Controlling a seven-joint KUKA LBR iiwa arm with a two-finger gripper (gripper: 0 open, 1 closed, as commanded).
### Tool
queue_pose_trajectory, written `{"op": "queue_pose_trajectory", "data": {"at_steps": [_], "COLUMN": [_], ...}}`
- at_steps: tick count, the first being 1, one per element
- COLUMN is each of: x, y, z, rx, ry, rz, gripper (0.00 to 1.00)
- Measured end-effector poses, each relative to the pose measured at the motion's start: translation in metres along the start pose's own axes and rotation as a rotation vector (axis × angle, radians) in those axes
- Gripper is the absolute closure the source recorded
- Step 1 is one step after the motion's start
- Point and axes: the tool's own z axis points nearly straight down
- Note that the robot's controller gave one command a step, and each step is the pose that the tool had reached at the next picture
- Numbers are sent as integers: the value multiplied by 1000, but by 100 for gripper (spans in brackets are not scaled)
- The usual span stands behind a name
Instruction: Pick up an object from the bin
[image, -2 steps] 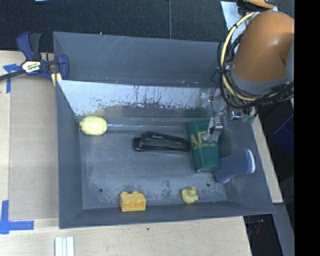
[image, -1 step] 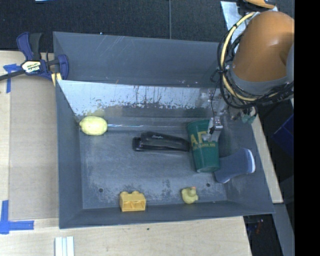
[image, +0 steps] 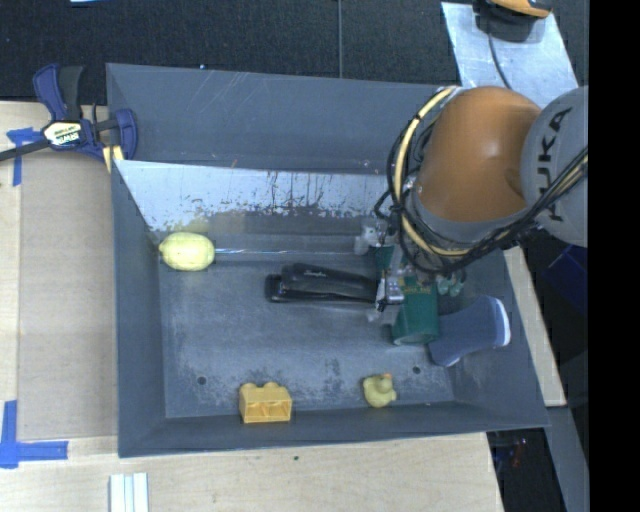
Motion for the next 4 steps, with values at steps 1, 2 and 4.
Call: {"op": "queue_pose_trajectory", "data": {"at_steps": [1,2,4], "x": [-33,-38,-40], "y": [16,42,65], "z": [35,47,98], "rx": [2,0,0], "ry": [-8,1,-4], "rz": [-151,-29,-236], "gripper": [0,0,0]}}
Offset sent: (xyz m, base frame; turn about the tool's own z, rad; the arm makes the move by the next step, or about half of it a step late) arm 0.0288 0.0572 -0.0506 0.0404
